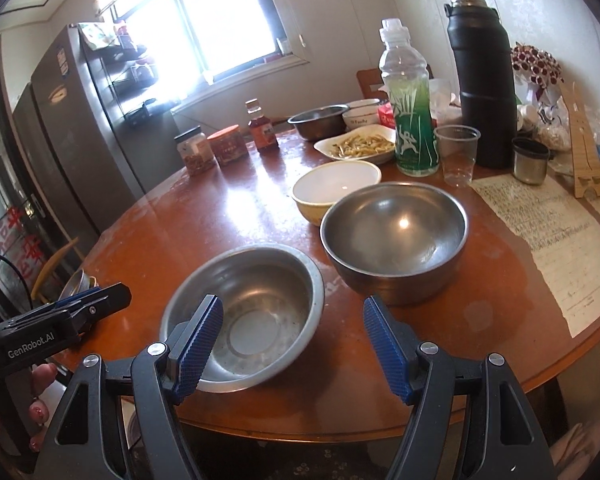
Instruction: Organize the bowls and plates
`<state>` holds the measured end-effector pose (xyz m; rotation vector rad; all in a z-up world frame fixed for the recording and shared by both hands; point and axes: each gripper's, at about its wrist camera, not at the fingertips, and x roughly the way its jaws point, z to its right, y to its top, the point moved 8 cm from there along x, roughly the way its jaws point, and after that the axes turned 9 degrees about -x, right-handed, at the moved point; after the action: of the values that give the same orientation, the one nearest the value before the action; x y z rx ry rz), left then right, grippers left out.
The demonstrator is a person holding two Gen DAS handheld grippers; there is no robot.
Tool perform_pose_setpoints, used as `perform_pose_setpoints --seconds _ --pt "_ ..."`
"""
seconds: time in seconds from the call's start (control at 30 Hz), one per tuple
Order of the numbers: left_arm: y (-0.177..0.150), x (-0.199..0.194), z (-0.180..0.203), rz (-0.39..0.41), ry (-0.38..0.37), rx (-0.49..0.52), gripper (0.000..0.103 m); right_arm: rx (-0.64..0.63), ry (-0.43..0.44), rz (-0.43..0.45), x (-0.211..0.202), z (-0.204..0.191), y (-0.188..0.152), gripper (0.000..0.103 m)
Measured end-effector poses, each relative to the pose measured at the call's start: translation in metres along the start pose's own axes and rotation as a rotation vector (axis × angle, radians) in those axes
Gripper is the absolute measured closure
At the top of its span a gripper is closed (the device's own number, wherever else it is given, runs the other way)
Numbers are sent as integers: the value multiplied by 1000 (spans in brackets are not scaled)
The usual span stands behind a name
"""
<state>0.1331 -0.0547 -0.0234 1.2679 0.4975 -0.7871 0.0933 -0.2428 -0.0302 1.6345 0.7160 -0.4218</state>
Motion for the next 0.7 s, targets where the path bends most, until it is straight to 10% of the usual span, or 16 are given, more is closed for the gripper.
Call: perform_pose_setpoints --seconds 0.3,0.43,0.7 --pt "-7 35 6 -76 -12 9 48 3 -13 -39 21 7 -10 30" --pt "-10 50 9 -103 -22 10 48 -18 -17 -40 29 5 -10 54" --pt "-10 75 9 -129 -28 5 48 -52 -15 -46 42 -3 -11 68"
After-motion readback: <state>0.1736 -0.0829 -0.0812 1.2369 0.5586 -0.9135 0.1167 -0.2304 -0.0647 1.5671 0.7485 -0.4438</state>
